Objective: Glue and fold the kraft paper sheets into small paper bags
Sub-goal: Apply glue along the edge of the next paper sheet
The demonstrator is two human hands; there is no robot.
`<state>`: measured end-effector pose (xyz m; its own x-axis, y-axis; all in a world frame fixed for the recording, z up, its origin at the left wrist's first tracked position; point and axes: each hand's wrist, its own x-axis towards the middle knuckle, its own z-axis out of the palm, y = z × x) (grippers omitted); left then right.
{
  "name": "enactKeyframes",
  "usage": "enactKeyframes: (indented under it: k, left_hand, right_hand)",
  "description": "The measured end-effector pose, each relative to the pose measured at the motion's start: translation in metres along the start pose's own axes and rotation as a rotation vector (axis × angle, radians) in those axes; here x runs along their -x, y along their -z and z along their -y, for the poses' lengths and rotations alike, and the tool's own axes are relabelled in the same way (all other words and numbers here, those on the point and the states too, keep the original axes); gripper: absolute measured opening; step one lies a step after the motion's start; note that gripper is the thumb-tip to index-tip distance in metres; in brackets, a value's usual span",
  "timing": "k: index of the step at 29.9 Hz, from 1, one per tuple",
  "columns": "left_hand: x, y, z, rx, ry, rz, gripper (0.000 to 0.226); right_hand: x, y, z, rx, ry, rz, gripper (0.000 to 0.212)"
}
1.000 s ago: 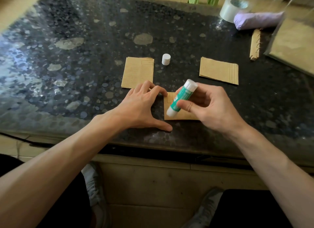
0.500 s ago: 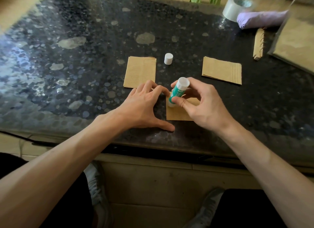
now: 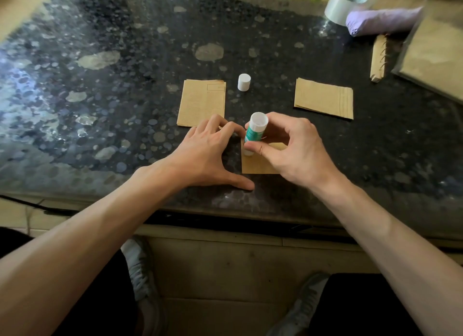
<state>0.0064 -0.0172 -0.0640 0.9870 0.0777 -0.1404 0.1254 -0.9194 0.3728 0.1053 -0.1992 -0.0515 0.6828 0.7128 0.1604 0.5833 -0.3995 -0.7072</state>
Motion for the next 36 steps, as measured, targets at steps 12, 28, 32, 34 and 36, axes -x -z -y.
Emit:
enactKeyframes:
  k: [12, 28, 32, 34, 36]
  left_hand:
    - [-0.001, -0.001, 0.002, -0.004, 0.000, 0.000, 0.114]
    - [-0.001, -0.001, 0.002, -0.005, -0.003, -0.001, 0.114]
    - [-0.001, -0.002, 0.002, 0.002, -0.008, -0.007, 0.111]
    - [-0.001, -0.002, 0.002, 0.002, -0.011, -0.012, 0.110]
    - [-0.001, -0.002, 0.002, 0.002, -0.012, -0.012, 0.109]
  right_hand:
    - [0.002, 0.007, 0.003, 0.010, -0.008, 0.059, 0.031]
    - [0.009, 0.012, 0.008, -0.050, 0.017, 0.175, 0.028]
    - [0.010, 0.015, 0.010, -0.039, 0.026, 0.201, 0.030]
    - [0.011, 0.016, 0.010, -0.049, 0.023, 0.201, 0.030]
    - [0.012, 0.017, 0.010, -0.062, 0.021, 0.206, 0.030]
